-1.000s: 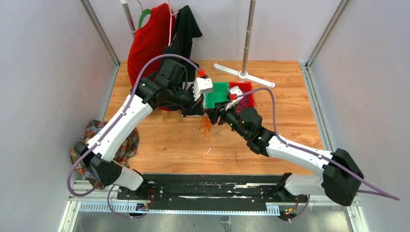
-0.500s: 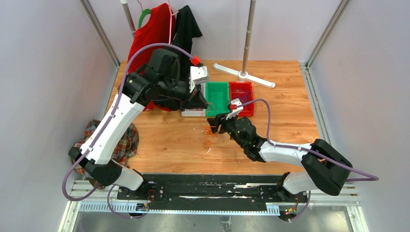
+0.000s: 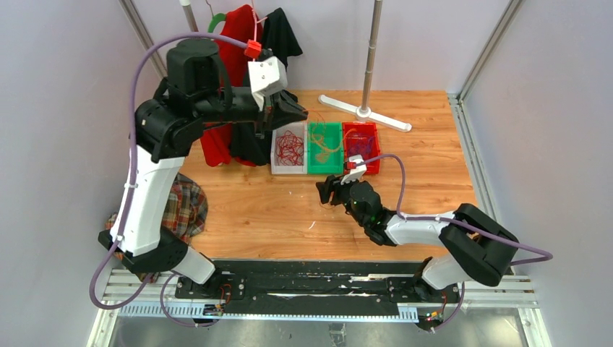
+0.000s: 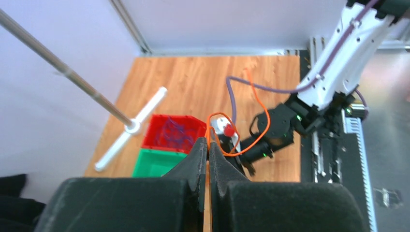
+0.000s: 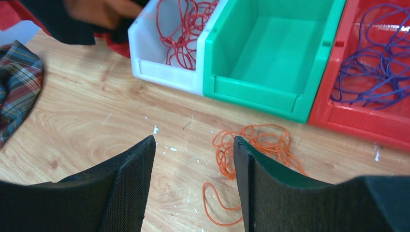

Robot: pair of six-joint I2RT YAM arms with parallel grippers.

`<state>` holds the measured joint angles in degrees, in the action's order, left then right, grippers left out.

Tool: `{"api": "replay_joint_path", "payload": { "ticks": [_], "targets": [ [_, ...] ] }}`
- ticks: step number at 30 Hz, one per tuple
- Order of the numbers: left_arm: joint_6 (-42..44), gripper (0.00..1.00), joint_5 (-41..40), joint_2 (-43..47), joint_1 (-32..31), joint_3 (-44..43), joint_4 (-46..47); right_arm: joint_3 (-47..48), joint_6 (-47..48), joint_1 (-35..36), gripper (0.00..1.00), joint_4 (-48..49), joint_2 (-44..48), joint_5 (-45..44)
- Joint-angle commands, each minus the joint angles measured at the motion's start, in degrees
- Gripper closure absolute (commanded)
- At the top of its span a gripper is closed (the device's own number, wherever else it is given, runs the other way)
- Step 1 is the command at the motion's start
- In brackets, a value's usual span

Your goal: Untangle the cables

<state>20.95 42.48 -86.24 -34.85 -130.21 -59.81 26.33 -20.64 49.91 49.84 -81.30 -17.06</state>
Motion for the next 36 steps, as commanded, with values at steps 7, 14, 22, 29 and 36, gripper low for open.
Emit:
{"api": "replay_joint_path", "payload": {
  "ticks": [7,14,22,29,36],
  "targets": [
    [2.7,1.0,-8.3,-5.1,-0.9,-15.3,1.7,-1.0,-5.1,0.7,0.4,2.1,-3.9,-1.5],
    [4.9,1.0,-10.7,-2.6,-1.2,-7.2,6.3,0.3,-5.5,-1.2,0.39,-3.2,1.9,-0.9],
    [6.0,1.0,-16.0,-2.4,-1.4,2.5,13.4,5.8,-4.1,-9.7,0.38,-9.8,4.4,2.2],
    [8.1,1.0,-20.9,-3.0,-1.4,15.6,28.3,8.2,-11.2,-16.8,0.41,-18.9,7.7,0.7],
    [13.8,1.0,-26.7,-11.2,-0.6,16.6,32.0,9.6,-8.1,-18.6,0.41,-26.6,9.7,-4.2]
  ]
}}
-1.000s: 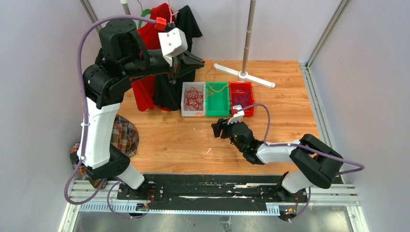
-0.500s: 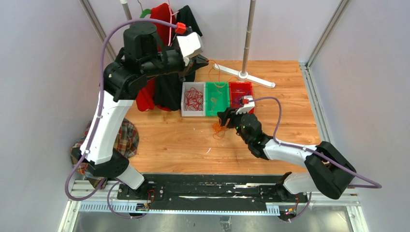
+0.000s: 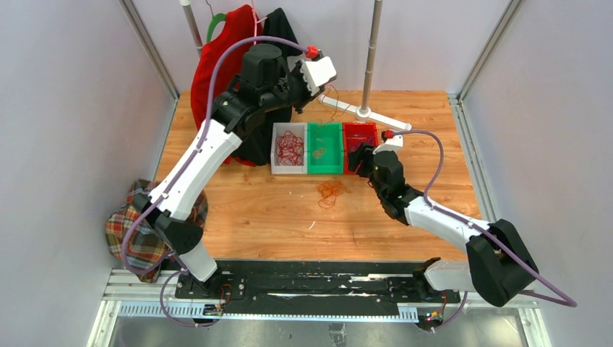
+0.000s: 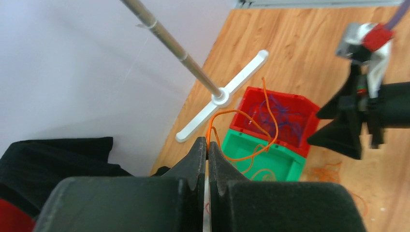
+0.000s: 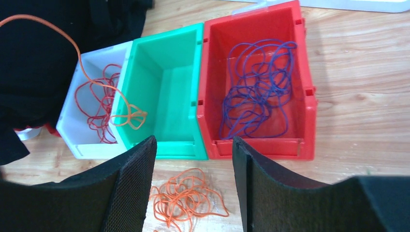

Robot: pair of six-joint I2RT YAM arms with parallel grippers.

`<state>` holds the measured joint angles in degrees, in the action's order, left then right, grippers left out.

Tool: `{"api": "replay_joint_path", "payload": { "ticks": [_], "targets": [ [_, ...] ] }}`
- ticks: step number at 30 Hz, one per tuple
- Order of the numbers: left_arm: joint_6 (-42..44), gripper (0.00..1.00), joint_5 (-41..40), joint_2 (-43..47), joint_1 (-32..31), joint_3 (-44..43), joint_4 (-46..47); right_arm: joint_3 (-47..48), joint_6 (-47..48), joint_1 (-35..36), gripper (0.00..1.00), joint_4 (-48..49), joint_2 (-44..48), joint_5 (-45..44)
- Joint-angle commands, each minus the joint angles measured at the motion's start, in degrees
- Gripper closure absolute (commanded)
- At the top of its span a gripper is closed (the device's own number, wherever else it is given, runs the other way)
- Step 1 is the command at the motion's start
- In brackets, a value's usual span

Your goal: Untangle the cables

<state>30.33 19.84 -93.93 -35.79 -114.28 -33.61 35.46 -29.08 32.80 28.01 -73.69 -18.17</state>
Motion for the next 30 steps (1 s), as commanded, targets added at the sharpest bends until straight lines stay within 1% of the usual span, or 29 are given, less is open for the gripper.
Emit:
{"api": "replay_joint_path", "payload": {
  "ticks": [1,4,7,12,16,22,27,30],
  "targets": [
    [5.4,1.0,-4.6,-4.9,0.6,0.6,6.3,-0.2,0.3,-1.5,0.41,-4.4,2.6,-3.2],
    [8.1,1.0,-7.1,-8.9,0.9,-0.6,8.3,-1.7,0.2,-1.5,0.42,-4.1,3.7,-3.6],
    [9.0,1.0,-8.4,-11.7,1.2,-0.5,9.9,-2.5,0.4,-1.6,0.42,-4.8,5.0,-4.1],
    [12.0,1.0,-10.4,-11.9,1.5,5.9,14.9,-3.7,0.0,-1.9,0.42,-5.7,6.6,-4.5],
    [14.0,1.0,-11.4,-11.9,1.8,11.0,16.8,-4.0,-0.5,-2.2,0.42,-6.8,7.0,-5.2],
    [15.2,0.99,-11.7,-12.9,2.4,16.7,17.2,-3.9,-1.1,-2.6,0.42,-8.4,7.0,-5.6],
    [18.7,1.0,-12.3,-13.5,2.4,21.5,17.3,-3.9,-1.9,-2.9,0.42,-9.4,7.0,-5.6],
    [21.0,1.0,-13.1,-14.2,2.4,22.8,18.3,-4.1,-2.4,-3.1,0.42,-9.7,6.8,-5.6]
  ]
}}
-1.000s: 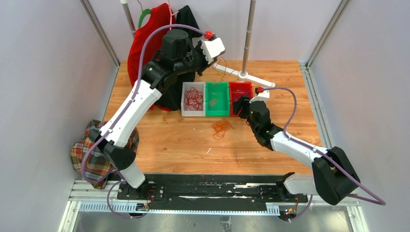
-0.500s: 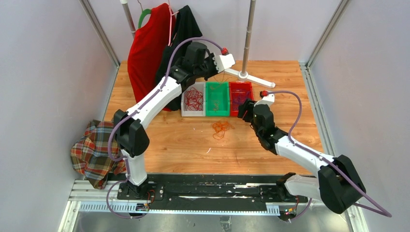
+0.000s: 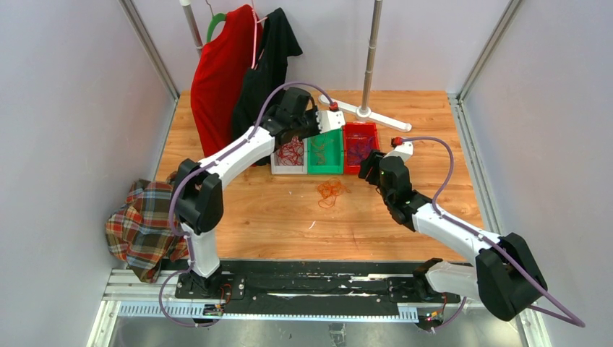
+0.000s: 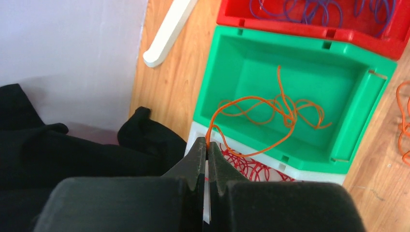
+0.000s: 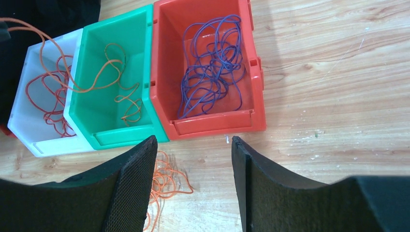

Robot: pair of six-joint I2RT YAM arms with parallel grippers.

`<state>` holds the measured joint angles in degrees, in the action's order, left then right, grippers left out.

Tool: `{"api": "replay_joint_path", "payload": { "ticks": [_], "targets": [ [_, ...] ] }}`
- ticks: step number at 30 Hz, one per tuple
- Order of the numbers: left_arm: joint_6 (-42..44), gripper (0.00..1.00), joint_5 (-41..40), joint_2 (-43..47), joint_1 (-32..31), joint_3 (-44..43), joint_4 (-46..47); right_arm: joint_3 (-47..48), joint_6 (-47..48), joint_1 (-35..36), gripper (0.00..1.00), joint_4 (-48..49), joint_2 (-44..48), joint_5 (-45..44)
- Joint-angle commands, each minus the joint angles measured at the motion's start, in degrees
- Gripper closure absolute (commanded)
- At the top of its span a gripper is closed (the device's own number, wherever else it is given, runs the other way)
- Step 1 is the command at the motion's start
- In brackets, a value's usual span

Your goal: Untangle the cables

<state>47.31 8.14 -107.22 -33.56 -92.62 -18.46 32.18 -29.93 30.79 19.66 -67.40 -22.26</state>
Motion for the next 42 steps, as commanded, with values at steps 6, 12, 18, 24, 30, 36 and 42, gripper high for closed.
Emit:
{"api": "replay_joint_path", "payload": {
  "ticks": [6,12,18,24,30,36,42],
  "targets": [
    [4.0,1.0,-1.6,-5.6,-0.5,-1.9,3.0,-1.3,-2.5,-1.4,0.42,-1.8,0.2,-1.5],
    [4.1,1.0,-2.0,-10.8,-2.5,-3.7,4.3,-2.6,-3.4,-2.1,0.42,-3.0,2.4,-1.6],
    [5.0,1.0,-6.1,-16.8,-3.0,-6.9,3.8,-4.0,-3.6,-2.7,0.43,-4.4,5.5,-1.9],
    [0.6,0.73,-6.2,-18.4,-3.0,-13.6,-2.6,-4.0,-3.4,-2.9,0.43,-4.3,6.1,-1.0],
    [-3.5,0.26,-3.1,-16.4,-2.9,-22.8,-17.2,-2.3,-2.7,-2.9,0.48,-6.2,5.7,-0.4],
    [-5.7,0.13,1.4,-10.8,-2.8,-25.9,-24.1,-1.9,-2.9,-2.9,0.46,-5.4,5.3,3.4],
    [-11.6,0.08,7.1,-2.9,-0.3,-23.8,-31.0,2.2,-3.4,1.3,0.41,-4.8,-3.8,9.0]
  ]
}}
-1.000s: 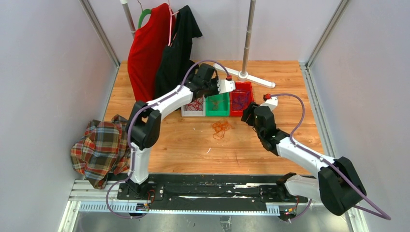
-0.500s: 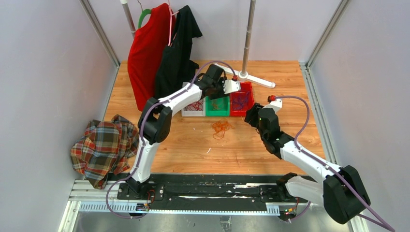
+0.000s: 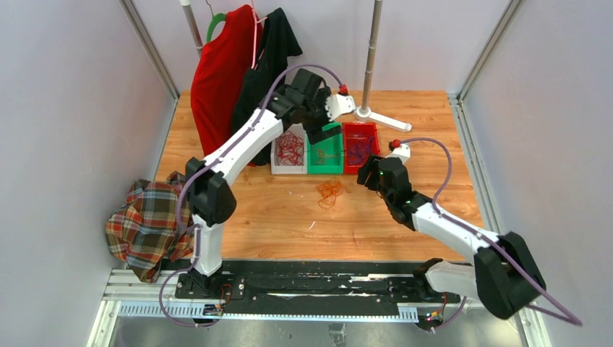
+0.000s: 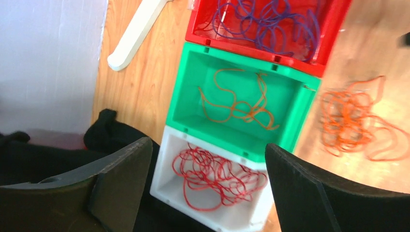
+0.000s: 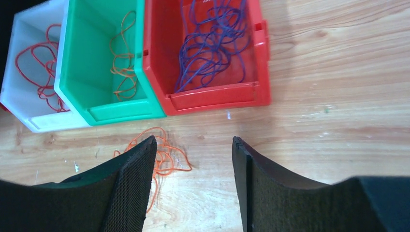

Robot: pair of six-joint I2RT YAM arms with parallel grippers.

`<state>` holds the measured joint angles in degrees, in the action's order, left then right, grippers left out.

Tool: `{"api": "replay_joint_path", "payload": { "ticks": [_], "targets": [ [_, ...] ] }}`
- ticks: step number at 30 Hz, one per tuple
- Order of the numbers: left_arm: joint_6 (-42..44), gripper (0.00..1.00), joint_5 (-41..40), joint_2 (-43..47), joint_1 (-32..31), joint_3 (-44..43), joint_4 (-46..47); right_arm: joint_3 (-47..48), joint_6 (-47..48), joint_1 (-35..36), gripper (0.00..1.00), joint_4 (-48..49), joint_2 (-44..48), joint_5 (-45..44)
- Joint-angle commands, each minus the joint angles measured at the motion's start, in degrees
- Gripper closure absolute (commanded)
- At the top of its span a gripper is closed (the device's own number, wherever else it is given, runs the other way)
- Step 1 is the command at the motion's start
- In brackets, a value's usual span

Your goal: Untangle the cables

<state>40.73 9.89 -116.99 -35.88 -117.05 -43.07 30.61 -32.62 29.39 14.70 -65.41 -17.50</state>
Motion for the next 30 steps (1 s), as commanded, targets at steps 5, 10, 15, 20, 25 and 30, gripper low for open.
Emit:
{"api": "replay_joint_path", "payload": {
  "ticks": [5,10,15,20,25,30],
  "targets": [
    [-7.1,0.02,11.6,15.6,6.5,7.5,-10.4,8.2,-2.4,7.6,0.43,1.6,-18.0,4.6],
    [-6.2,0.02,13.6,22.2,9.2,13.8,-11.6,12.4,-1.3,7.9,0.47,0.7,-25.1,1.9],
    [-6.1,0.02,18.3,25.3,9.3,17.4,-11.7,14.8,1.3,7.7,0.62,-1.0,-27.8,1.1],
    [-6.6,0.02,18.1,24.6,9.3,17.4,-11.7,13.8,2.6,7.8,0.91,0.3,-26.7,3.4],
    [-6.3,0.02,19.4,24.8,9.3,17.4,-11.7,11.9,4.2,7.8,1.0,1.4,-21.9,7.2],
    [-2.2,0.02,23.0,27.9,9.3,20.8,-13.2,10.9,4.2,7.8,0.99,2.9,-14.1,14.5]
  ]
}}
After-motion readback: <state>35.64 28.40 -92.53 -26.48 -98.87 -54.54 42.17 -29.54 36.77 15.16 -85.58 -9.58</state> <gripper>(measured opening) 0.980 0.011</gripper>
